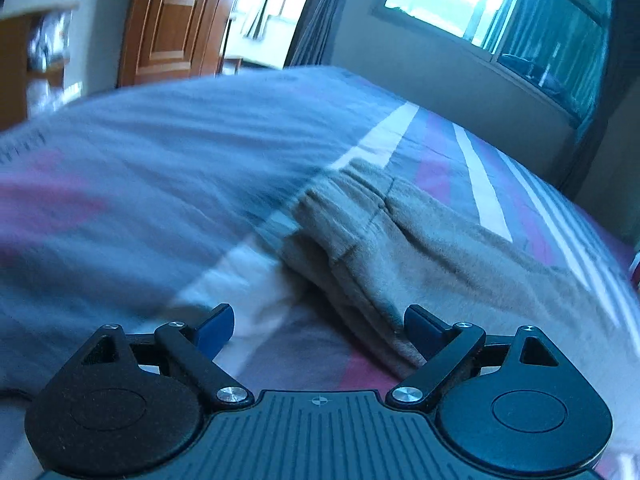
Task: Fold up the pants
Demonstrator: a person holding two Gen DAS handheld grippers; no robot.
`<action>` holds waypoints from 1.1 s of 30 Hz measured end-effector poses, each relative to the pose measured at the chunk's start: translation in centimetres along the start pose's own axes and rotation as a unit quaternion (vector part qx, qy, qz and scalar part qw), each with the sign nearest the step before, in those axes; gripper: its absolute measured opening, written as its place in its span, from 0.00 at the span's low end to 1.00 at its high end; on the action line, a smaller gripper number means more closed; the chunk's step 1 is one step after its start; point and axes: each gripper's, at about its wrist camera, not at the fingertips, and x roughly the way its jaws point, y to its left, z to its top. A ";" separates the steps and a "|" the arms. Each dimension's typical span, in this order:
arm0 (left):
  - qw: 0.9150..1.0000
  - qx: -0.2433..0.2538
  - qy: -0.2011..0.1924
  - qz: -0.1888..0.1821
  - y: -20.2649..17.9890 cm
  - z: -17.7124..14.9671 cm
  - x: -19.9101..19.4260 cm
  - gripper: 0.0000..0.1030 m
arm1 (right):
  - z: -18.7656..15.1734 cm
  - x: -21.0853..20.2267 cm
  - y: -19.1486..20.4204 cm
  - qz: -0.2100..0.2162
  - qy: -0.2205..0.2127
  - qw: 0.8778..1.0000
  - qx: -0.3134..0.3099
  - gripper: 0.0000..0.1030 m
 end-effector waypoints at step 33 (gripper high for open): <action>0.997 0.064 0.035 -0.013 5.0 -2.0 -3.2 0.99 | -29.1 4.9 33.7 0.125 0.128 0.821 -0.543 0.16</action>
